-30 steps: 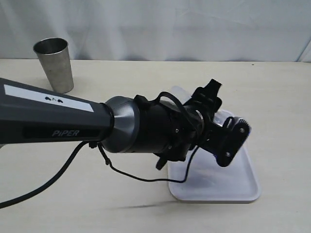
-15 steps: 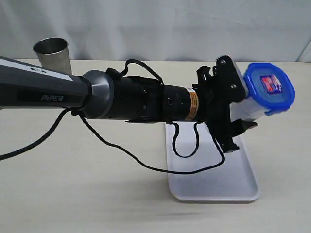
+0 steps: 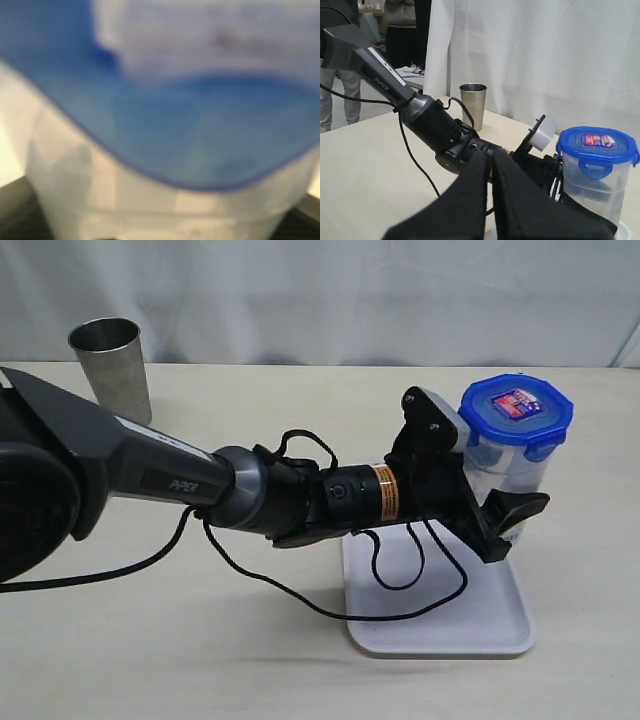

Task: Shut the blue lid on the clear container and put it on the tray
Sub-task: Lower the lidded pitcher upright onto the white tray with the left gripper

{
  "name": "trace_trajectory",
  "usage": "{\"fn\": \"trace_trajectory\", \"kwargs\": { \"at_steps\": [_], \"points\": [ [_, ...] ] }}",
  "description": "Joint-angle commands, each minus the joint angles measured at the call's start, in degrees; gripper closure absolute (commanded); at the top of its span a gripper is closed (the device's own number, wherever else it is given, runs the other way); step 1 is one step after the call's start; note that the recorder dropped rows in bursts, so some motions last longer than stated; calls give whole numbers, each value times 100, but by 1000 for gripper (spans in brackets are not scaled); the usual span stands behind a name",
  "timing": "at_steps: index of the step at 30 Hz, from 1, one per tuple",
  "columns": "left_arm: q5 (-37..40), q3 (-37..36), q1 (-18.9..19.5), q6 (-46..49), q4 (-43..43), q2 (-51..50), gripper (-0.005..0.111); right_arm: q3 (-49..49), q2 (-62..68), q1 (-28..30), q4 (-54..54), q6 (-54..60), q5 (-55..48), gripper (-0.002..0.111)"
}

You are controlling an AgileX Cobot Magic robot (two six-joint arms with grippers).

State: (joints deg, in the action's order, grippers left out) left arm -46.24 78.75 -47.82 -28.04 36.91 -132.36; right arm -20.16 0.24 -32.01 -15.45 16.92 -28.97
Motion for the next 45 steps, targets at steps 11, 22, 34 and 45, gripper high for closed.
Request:
{"fn": "trace_trajectory", "kwargs": {
  "at_steps": [11, 22, 34, 45],
  "points": [
    [375, 31, 13, 551, -160, -201, 107, 10, -24, -7, 34, -26, -23, 104],
    [375, 31, 13, 551, -160, -201, 107, 10, -24, -7, 34, -26, -23, 104],
    [375, 31, 13, 575, -172, -201, 107, 10, -24, -7, 34, -26, -23, 104],
    [375, 31, 13, 575, -357, -201, 70, 10, -24, -7, 34, -26, -23, 104]
  ]
}}
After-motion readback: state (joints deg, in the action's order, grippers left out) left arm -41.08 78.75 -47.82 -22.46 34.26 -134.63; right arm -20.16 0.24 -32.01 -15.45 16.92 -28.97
